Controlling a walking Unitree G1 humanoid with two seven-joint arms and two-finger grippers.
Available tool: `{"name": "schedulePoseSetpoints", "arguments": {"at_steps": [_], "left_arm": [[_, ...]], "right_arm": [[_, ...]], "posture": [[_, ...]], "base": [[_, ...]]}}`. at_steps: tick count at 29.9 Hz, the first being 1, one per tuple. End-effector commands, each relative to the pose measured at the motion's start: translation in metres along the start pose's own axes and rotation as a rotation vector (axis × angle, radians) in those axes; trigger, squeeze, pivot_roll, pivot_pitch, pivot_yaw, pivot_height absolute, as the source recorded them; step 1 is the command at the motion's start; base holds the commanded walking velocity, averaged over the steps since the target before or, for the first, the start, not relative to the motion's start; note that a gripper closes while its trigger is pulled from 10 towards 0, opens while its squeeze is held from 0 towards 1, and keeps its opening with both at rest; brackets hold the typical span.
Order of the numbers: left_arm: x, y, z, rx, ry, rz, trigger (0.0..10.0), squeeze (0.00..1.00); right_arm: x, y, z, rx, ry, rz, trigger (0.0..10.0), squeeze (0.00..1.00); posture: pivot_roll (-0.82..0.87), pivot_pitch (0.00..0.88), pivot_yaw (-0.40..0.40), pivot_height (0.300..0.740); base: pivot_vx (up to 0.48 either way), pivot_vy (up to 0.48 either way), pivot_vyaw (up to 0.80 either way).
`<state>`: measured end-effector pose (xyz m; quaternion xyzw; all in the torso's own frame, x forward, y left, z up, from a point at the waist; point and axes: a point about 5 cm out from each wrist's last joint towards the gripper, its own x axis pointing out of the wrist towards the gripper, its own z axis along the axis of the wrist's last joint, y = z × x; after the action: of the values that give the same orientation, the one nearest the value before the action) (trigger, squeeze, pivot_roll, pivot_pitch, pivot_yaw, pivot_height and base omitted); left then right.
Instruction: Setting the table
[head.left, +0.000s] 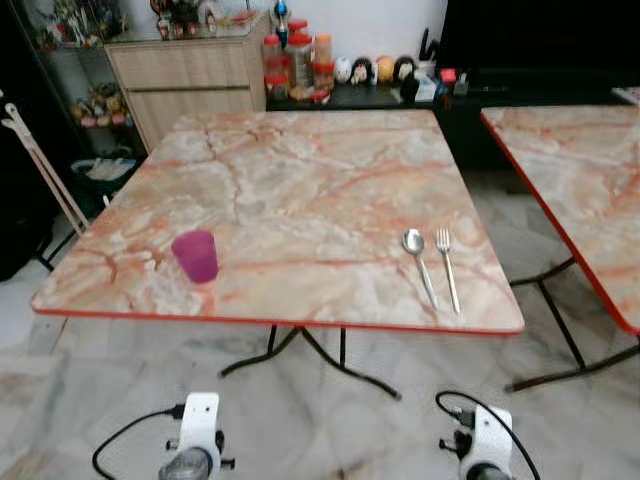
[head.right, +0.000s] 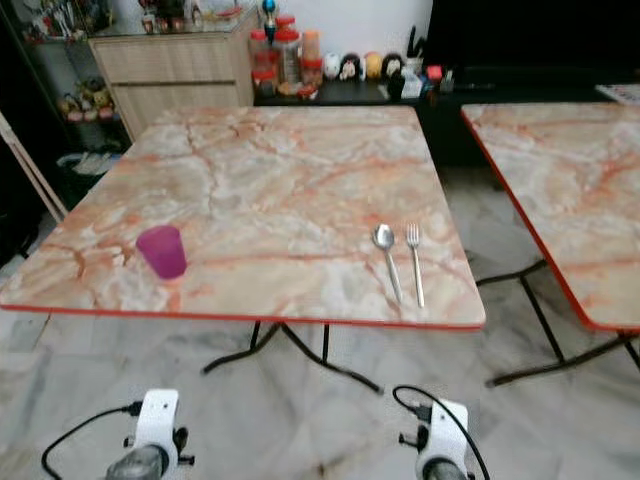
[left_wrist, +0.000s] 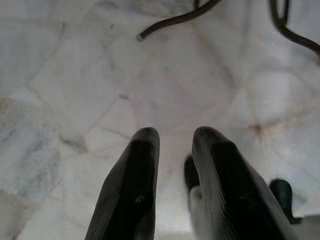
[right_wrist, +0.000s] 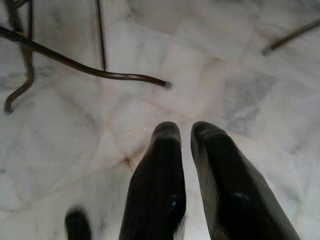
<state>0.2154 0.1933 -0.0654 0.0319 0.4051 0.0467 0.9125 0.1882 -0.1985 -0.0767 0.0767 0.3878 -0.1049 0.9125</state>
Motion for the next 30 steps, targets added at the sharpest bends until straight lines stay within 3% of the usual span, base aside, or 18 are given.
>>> {"name": "schedulePoseSetpoints", "arguments": {"at_steps": [1, 5, 6, 7, 22, 29, 30], "left_arm": [[0.0, 0.003, -0.002, 0.018, 0.013, 0.003, 10.0, 0.0], [-0.001, 0.003, -0.004, 0.011, 0.019, 0.006, 10.0, 0.0], [-0.001, 0.003, -0.004, 0.01, 0.021, 0.007, 10.0, 0.0], [-0.001, 0.003, -0.005, 0.008, 0.024, 0.007, 10.0, 0.0], [-0.002, 0.002, -0.012, 0.016, 0.046, 0.0, 10.0, 0.0], [-0.002, 0.003, -0.013, 0.02, 0.047, 0.0, 10.0, 0.0], [-0.002, 0.002, -0.013, 0.027, 0.046, -0.003, 10.0, 0.0]], "right_arm": [[0.001, 0.007, 0.002, 0.003, -0.003, 0.014, 10.0, 0.0], [0.001, 0.008, 0.0, 0.008, -0.001, 0.017, 10.0, 0.0], [0.001, 0.008, 0.0, 0.009, -0.001, 0.018, 10.0, 0.44], [0.001, 0.008, 0.0, 0.014, -0.003, 0.018, 10.0, 1.0], [-0.001, 0.006, -0.002, -0.007, -0.014, 0.027, 10.0, 1.0], [-0.003, 0.012, 0.001, -0.095, -0.077, 0.095, 10.0, 1.0], [-0.005, 0.01, 0.004, -0.124, -0.129, 0.109, 10.0, 1.0]], "posture": [[-0.02, 0.0, 0.008, 0.74], [-0.02, 0.0, 0.006, 0.74], [-0.02, 0.0, 0.006, 0.74], [-0.02, 0.0, 0.006, 0.74], [-0.02, 0.0, 0.003, 0.74], [-0.03, 0.0, -0.001, 0.74], [-0.03, 0.0, 0.0, 0.74]], "base": [[0.0, 0.0, 0.0], [0.0, 0.0, 0.0], [0.0, 0.0, 0.0], [0.0, 0.0, 0.0], [0.0, 0.0, 0.0], [0.0, 0.0, 0.0], [0.0, 0.0, 0.0]]}}
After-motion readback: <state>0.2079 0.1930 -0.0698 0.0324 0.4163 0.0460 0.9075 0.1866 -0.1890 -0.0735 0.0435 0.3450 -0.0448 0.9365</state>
